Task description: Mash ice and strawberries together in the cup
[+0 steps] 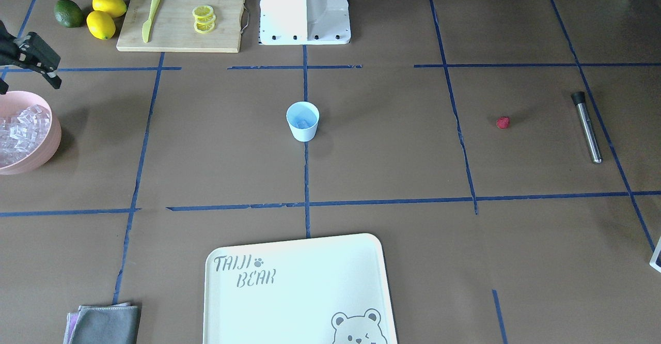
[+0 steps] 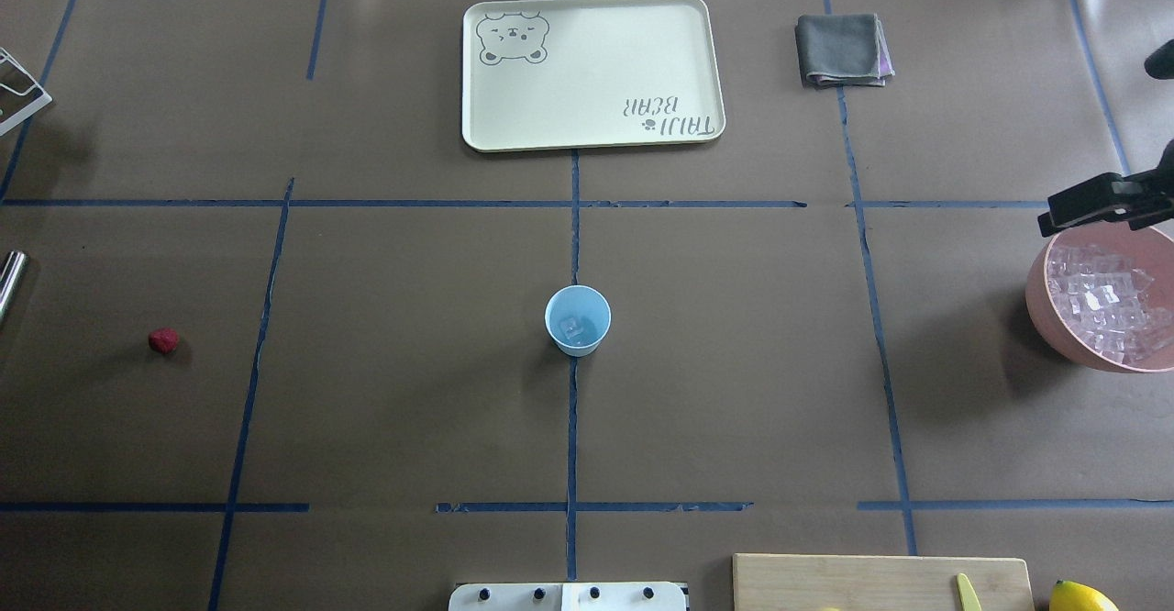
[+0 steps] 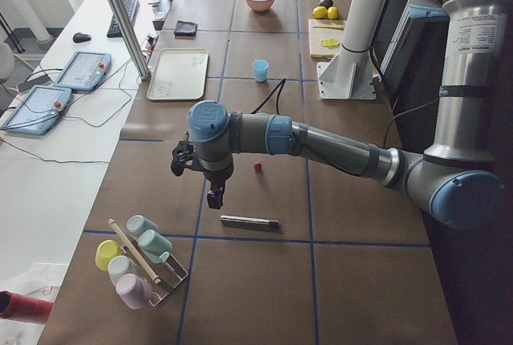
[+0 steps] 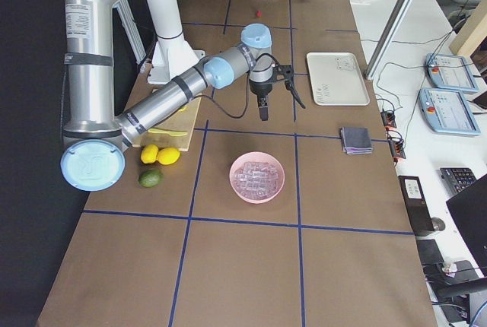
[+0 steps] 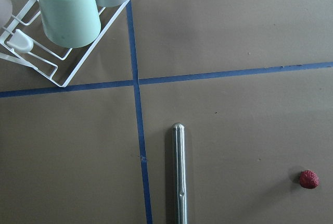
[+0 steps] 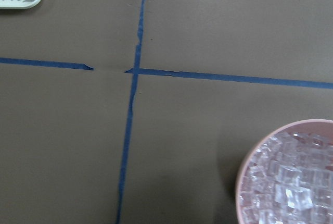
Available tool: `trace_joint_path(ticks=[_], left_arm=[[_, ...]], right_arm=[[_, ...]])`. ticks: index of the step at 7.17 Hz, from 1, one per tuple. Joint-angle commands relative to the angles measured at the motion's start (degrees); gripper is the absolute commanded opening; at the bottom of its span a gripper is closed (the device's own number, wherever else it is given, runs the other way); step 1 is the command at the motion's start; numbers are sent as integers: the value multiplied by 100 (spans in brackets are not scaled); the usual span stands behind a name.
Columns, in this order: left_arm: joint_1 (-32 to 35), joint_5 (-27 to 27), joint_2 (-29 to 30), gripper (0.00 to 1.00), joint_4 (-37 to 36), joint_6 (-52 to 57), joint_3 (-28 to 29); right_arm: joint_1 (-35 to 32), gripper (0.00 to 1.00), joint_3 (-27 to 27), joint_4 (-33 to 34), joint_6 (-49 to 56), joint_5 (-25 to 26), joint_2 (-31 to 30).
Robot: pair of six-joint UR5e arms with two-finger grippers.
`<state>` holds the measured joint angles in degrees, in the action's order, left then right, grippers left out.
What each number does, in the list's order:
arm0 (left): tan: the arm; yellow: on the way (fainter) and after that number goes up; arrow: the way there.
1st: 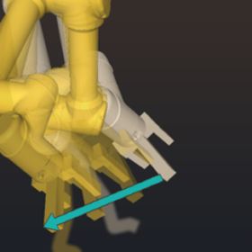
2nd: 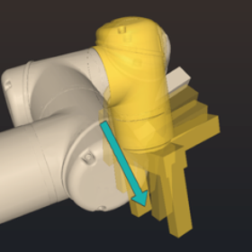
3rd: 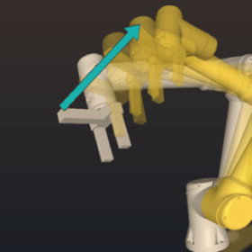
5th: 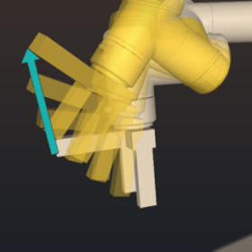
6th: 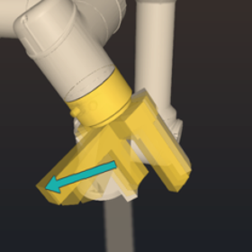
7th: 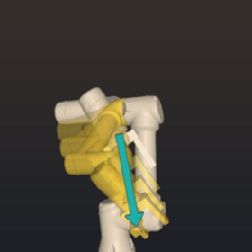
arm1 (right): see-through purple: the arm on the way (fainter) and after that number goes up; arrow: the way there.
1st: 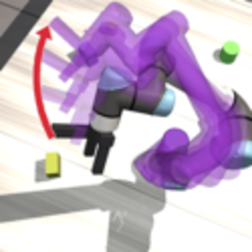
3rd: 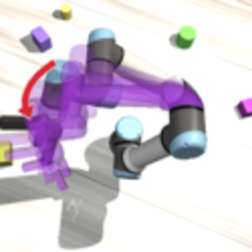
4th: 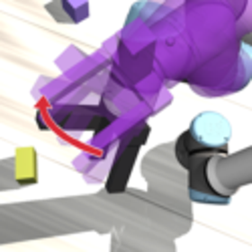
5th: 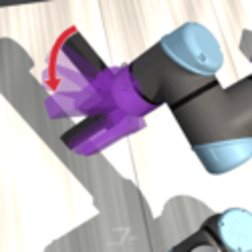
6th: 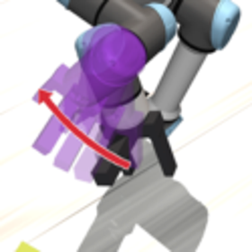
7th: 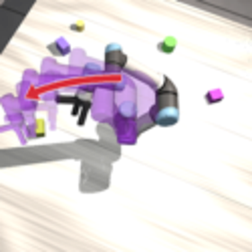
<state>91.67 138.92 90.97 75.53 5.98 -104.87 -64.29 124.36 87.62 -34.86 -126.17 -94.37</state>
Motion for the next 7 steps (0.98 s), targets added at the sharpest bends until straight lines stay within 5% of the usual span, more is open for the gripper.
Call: trace_joint_path(ticks=[1, 2, 7], left_arm=[[0, 3, 0, 100, -3, 0, -24], [0, -5, 0, 100, -3, 0, -33], [0, -5, 0, 100, -3, 0, -42]], right_arm=[[-145, 99, -899, -1582, 260, -66, -677], [-145, 99, -1313, -2165, 208, -66, -740], [-119, 98, -2021, -2241, 234, -101, -697]])
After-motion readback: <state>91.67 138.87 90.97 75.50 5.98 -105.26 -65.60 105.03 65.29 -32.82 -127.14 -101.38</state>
